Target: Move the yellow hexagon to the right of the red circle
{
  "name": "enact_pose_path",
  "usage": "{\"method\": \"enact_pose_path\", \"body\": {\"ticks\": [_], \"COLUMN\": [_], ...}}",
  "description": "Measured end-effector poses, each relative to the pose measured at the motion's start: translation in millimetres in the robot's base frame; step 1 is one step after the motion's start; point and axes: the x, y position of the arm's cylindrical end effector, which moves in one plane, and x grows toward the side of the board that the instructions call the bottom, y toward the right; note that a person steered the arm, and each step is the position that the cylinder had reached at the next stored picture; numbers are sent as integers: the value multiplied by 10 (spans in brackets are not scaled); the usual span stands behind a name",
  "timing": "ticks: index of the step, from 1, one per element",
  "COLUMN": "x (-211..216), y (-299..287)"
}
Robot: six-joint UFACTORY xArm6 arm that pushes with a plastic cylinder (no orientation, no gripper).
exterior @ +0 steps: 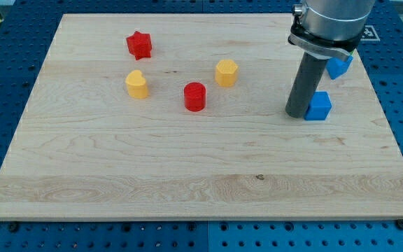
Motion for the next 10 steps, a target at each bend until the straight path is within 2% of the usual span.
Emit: {"method": "enact_pose_path", "body": {"ticks": [6, 10], "x": [110, -120], "y": [158, 364]}}
